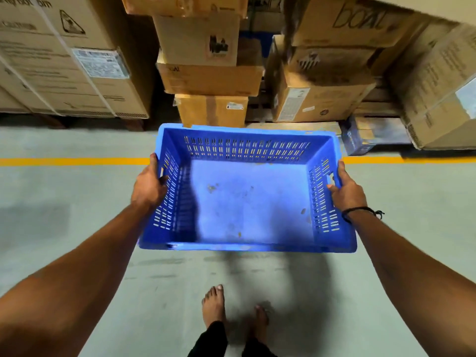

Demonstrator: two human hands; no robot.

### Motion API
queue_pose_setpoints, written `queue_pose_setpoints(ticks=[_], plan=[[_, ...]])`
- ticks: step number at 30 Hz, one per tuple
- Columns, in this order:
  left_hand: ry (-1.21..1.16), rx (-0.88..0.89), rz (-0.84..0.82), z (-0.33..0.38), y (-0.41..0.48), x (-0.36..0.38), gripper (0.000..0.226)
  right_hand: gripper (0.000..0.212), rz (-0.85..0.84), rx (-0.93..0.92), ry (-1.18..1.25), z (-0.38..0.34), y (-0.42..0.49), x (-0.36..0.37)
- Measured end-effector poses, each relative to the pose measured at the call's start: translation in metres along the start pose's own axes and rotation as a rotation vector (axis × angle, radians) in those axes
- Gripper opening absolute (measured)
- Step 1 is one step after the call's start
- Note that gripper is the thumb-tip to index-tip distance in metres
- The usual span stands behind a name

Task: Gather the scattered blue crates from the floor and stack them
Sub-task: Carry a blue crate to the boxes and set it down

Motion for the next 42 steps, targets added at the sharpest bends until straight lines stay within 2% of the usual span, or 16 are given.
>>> queue_pose_setpoints(ticks=[12,17,22,36,39,42], plan=[[0.081,-0.067,0.022,-0.148,0.113,0.224,0.064,0.072,-0.095,-0.060,-0.082,0.058,0.174,0.262],[0.077,-0.054,0.003,-0.179,0.144,0.295,0.062,0.070,-0.094,-0.060,-0.108,0.091,0.217,0.326],[0.089,-0.040,0.008,-0.188,0.169,0.328,0.062,0.067,-0.058,-0.071,-0.090,0.103,0.242,0.354],[0.067,-0.016,-0.005,-0.180,0.222,0.371,0.060,0.066,0.009,-0.041,-0.085,0.109,0.293,0.364],[0.062,-0.020,-0.057,-0.182,0.227,0.375,0.062,0.065,0.024,-0.043,-0.095,0.109,0.293,0.365],[0.255,0.069,-0.081,-0.180,0.218,0.378,0.075,0.065,0.028,-0.111,-0.082,0.105,0.288,0.362]])
Point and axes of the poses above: each hand's wrist, its own y-axis towards the middle knuckle, its own x-axis out of the palm, z = x × y, the point moved 7 cm from there along y, towards the middle knuckle, and after that the axes turned 2 degrees about -z, right-handed, at the moved point
